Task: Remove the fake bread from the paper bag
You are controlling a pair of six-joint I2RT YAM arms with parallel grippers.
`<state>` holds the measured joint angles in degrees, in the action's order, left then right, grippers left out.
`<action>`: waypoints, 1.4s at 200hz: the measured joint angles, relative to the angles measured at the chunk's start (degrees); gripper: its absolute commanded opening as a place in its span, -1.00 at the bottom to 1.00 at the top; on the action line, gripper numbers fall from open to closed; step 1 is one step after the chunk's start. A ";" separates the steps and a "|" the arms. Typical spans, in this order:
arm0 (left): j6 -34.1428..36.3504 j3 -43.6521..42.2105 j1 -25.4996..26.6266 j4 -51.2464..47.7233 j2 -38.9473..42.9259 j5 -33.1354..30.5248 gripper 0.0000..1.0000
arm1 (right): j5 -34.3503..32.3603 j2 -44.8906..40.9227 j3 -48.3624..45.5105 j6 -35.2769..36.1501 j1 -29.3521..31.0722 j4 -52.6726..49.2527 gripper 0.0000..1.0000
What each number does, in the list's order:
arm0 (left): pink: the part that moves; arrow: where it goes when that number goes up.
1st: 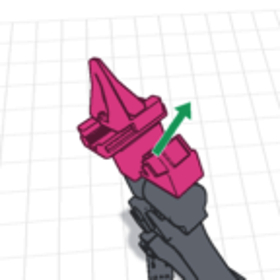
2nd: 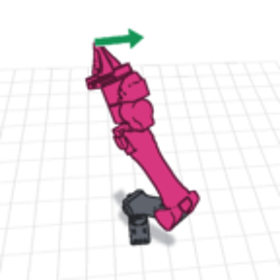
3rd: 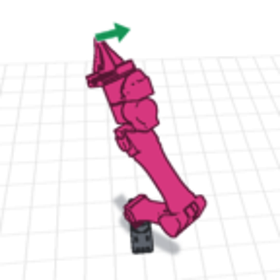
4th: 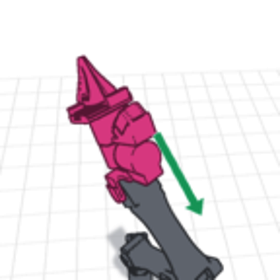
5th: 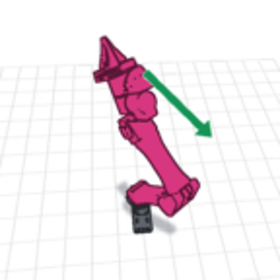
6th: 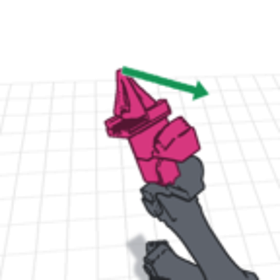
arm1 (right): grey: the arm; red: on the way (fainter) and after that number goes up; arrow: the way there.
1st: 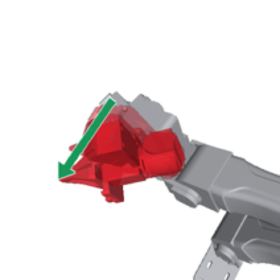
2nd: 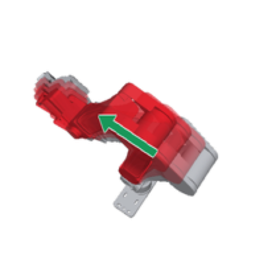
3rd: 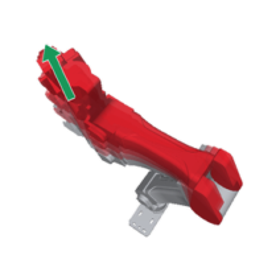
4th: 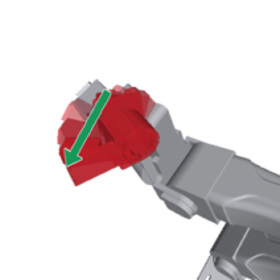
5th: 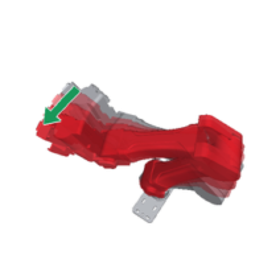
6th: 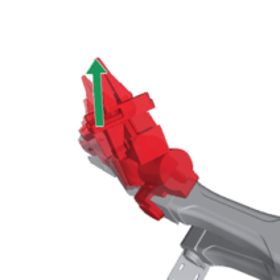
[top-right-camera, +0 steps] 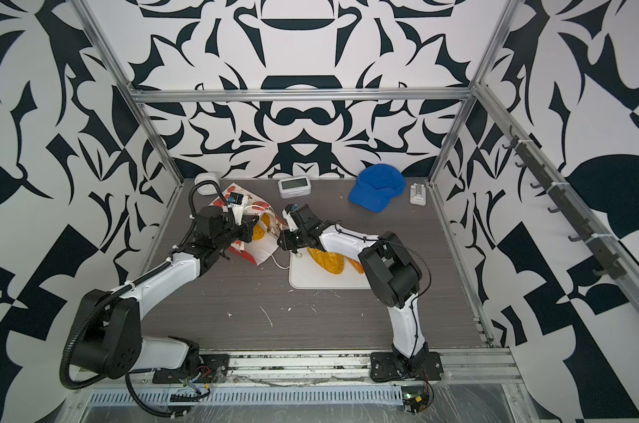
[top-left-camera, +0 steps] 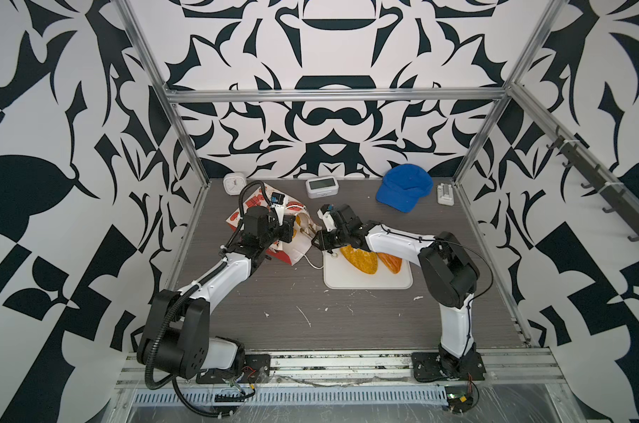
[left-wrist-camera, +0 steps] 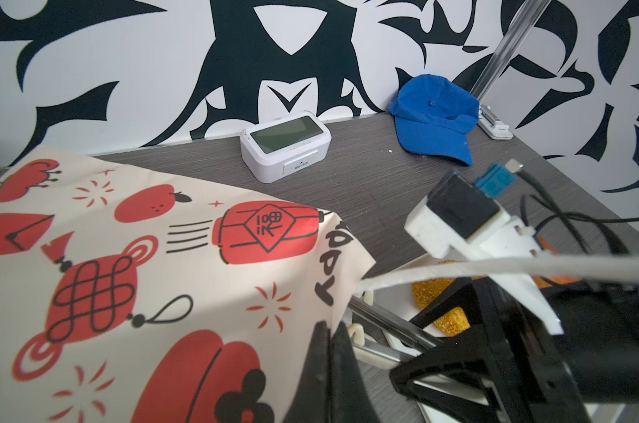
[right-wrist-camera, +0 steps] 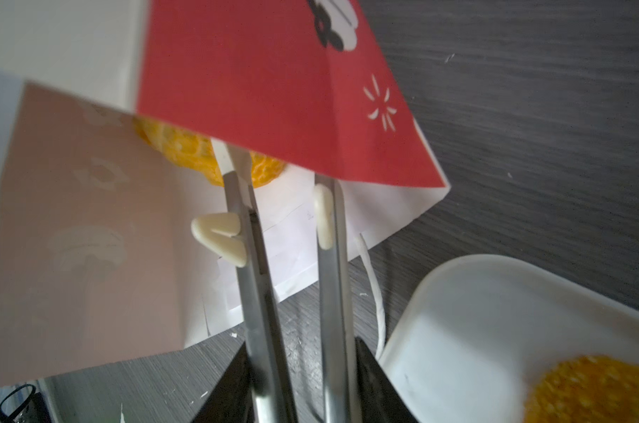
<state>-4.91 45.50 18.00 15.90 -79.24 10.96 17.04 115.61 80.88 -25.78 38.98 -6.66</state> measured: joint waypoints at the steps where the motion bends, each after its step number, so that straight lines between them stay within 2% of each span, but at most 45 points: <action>1: 0.00 0.00 0.00 0.02 0.00 0.00 -1.00 | 0.07 0.13 0.11 0.00 -0.02 -0.04 -0.14; 36: 0.02 0.00 0.00 0.13 0.00 -0.15 -1.00 | 2.97 3.52 2.93 -0.26 -0.09 -1.51 -0.19; 80: 0.15 -0.02 0.02 0.22 0.00 -0.20 -1.00 | 5.40 3.58 3.02 -0.61 -0.39 -1.18 -0.49; 146: 0.39 -0.02 0.02 0.57 0.00 -0.31 -1.00 | 6.84 3.13 2.89 -0.63 -0.79 -1.05 -0.62; 280: 0.15 0.13 0.39 3.39 -1.81 -1.81 -1.00 | 8.31 -6.80 -3.37 -2.82 -1.51 -4.87 -0.76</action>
<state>-4.75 45.63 18.39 19.29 -81.06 9.15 25.34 108.81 77.52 -28.60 37.47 -11.53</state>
